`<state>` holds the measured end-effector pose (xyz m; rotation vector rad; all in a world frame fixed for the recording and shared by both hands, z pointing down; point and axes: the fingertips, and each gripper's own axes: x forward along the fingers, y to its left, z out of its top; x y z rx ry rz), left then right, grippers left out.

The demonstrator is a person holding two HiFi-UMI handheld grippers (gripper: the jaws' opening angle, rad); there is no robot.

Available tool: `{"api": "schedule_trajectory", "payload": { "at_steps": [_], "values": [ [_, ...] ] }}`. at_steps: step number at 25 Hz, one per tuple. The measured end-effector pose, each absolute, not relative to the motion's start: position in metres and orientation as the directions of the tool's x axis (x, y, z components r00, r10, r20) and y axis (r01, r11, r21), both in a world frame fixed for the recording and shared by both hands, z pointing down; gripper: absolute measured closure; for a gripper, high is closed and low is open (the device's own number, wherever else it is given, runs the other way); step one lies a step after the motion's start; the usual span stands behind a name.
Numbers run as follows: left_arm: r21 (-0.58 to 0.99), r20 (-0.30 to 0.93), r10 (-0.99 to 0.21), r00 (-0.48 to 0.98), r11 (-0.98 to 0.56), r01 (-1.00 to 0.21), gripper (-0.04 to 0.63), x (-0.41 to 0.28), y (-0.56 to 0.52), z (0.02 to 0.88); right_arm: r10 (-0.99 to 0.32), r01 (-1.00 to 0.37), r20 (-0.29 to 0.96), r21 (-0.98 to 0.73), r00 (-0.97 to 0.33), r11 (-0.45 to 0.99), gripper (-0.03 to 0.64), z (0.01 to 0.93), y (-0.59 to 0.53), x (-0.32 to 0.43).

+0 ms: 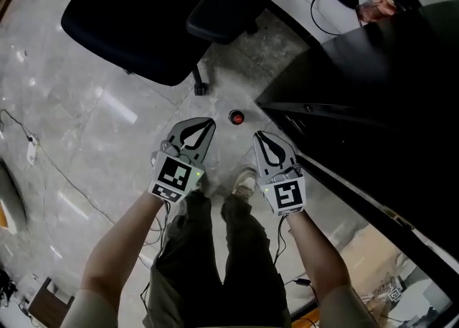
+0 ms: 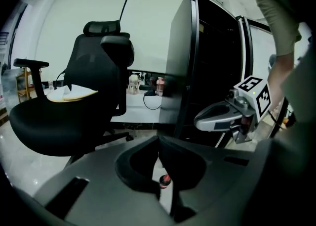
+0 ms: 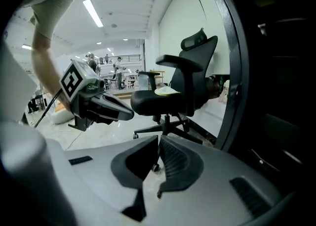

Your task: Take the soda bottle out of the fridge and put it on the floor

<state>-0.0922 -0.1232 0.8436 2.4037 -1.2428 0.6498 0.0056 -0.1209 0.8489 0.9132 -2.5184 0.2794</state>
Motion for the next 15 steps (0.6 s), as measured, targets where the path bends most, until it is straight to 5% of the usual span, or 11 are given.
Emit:
{"api": "schedule_trajectory", "payload": {
  "at_steps": [15],
  "values": [
    [0.032, 0.539, -0.707, 0.458, -0.526, -0.850, 0.589, -0.117, -0.136, 0.644, -0.564, -0.658, 0.445, -0.081, -0.696, 0.748, 0.620, 0.630, -0.118, 0.005]
  ]
}}
